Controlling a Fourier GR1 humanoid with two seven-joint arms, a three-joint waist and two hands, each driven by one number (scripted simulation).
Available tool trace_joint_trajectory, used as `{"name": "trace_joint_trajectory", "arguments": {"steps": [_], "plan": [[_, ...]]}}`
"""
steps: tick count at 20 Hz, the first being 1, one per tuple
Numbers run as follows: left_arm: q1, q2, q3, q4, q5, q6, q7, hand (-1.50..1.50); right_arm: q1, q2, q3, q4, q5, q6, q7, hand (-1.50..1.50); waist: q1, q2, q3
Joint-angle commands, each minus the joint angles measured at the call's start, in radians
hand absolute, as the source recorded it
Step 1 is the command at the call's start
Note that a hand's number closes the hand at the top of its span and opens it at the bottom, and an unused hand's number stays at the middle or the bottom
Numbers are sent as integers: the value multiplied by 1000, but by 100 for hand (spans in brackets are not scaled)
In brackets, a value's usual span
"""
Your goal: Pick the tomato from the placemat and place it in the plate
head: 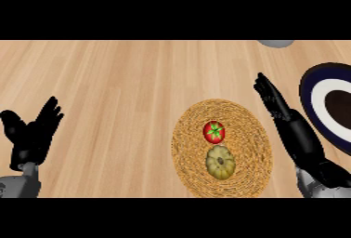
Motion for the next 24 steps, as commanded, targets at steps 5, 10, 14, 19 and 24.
{"name": "trace_joint_trajectory", "arguments": {"steps": [5, 10, 14, 19, 24], "plan": [[-157, 11, -95, -85, -124, -7, -75, 0, -213, 355, 60, 127, 12, -276, 280, -150, 8, -23, -6], [-146, -36, -153, -82, -135, -26, -96, 0, -275, 137, 241, 267, 468, -303, 428, 150, 0, -30, -13], [-172, -69, -166, -38, -180, 2, -141, 0, -190, 413, 333, 391, 485, -506, 413, -150, -8, -26, -5], [-160, -74, -150, -67, -177, -5, -99, 0, -176, 394, 395, 451, 743, -581, 468, -150, -21, -33, -5], [-150, -43, -110, -73, -175, -24, -111, 0, -271, 300, 345, 139, 910, -410, 772, -150, -30, -38, -6]]}}
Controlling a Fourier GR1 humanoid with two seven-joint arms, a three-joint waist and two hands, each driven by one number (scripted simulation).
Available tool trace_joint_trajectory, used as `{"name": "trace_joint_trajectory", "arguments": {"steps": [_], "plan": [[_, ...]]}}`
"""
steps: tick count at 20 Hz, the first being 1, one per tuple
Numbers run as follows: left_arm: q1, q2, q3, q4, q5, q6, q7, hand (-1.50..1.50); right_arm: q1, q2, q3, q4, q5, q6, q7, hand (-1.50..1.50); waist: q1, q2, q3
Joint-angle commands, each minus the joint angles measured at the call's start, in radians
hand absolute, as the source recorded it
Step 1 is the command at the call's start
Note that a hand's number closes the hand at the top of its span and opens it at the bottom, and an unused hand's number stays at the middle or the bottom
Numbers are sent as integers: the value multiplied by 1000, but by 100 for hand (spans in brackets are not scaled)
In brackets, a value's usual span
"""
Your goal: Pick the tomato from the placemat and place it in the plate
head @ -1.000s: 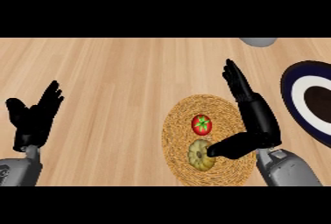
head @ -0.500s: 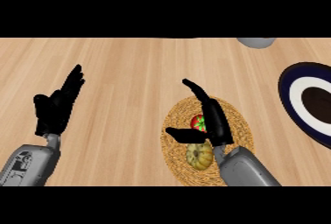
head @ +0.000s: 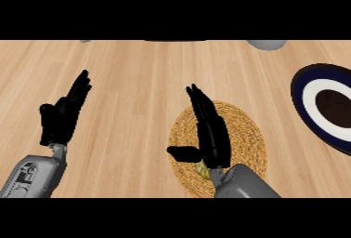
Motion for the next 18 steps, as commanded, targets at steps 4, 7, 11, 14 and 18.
{"name": "trace_joint_trajectory", "arguments": {"steps": [4, 7, 11, 14, 18], "plan": [[22, -18, 3, 5, -14, 9, -6, 0, -93, -116, -22, -247, 130, 369, 385, -150, -18, -9, -2], [24, -12, 4, -23, -6, -5, -3, 0, -107, -121, -9, -242, 74, 553, 521, -150, -4, -8, -2], [-13, -17, 16, 23, -11, -19, -12, 0, -142, -136, -86, -324, -46, 738, 635, -150, -4, 1, 0], [35, -25, 3, -34, -27, -8, -5, 0, -189, -128, -143, -335, -100, 845, 715, -150, 9, 1, 1], [-23, -34, 14, 5, -34, -18, 12, 0, -228, -91, -185, -313, -150, 917, 764, -150, 6, 3, 1]]}}
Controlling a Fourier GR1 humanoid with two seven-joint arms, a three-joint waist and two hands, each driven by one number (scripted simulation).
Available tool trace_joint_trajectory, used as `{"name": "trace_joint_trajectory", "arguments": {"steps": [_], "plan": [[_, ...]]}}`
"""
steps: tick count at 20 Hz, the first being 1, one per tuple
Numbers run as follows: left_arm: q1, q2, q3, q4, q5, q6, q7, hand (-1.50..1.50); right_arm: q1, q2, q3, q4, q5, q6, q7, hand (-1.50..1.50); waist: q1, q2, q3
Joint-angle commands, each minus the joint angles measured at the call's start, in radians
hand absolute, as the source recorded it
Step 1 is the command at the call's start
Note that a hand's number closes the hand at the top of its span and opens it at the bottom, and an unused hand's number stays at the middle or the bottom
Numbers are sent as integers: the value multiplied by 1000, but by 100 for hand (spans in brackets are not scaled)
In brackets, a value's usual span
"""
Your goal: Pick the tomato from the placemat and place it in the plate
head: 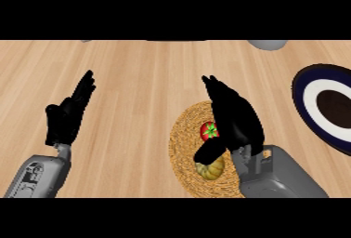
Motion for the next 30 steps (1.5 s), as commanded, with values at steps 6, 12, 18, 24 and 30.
{"name": "trace_joint_trajectory", "arguments": {"steps": [6, 12, 18, 24, 30], "plan": [[2, -17, 16, -7, -22, -25, 5, 0, -11, 28, -89, 120, -25, 118, 11, -150, 8, 3, 1], [27, -20, 22, -45, -27, -29, 12, 0, 47, 14, -53, 181, -20, 176, -4, -150, 10, 1, 1], [1, -46, 43, -11, -47, -44, 11, 0, 100, 70, -59, 304, 77, 108, -116, -150, 5, 3, 1], [-23, -38, 88, -28, -52, -70, 45, 0, 103, 137, -86, 401, 133, 108, -166, -150, 7, 3, 1], [-21, -63, 112, 31, -78, -92, -5, 0, 154, 131, -130, 368, 172, 161, -191, -150, 4, 3, 1]]}}
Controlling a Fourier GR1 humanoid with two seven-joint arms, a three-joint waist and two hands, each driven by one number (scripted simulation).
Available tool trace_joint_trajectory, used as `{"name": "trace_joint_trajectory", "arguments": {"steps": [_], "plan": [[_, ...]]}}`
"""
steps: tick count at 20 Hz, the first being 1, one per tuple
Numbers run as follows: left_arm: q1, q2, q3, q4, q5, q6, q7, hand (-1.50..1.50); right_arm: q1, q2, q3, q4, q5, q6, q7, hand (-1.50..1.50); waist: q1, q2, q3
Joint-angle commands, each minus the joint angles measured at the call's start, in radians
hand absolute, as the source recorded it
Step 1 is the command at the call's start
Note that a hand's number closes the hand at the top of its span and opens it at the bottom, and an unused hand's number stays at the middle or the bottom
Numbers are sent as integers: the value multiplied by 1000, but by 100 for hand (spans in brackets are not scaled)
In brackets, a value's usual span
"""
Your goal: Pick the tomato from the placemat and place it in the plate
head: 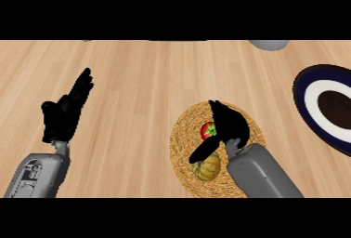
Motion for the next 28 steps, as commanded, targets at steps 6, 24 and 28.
{"name": "trace_joint_trajectory", "arguments": {"steps": [6, 24, 28], "plan": [[-20, -34, 13, 32, -48, -3, -3, 0, 12, 28, -7, 99, 159, -109, -136, 150, -1, 3, 0], [80, -16, 95, -29, -38, 19, -5, 0, 213, -546, -514, 57, -69, -124, -694, 150, -143, -5, 16], [104, -8, 104, -33, -30, 10, -8, 0, 217, -665, -712, 89, -209, -155, -923, 150, -138, -12, 16]]}}
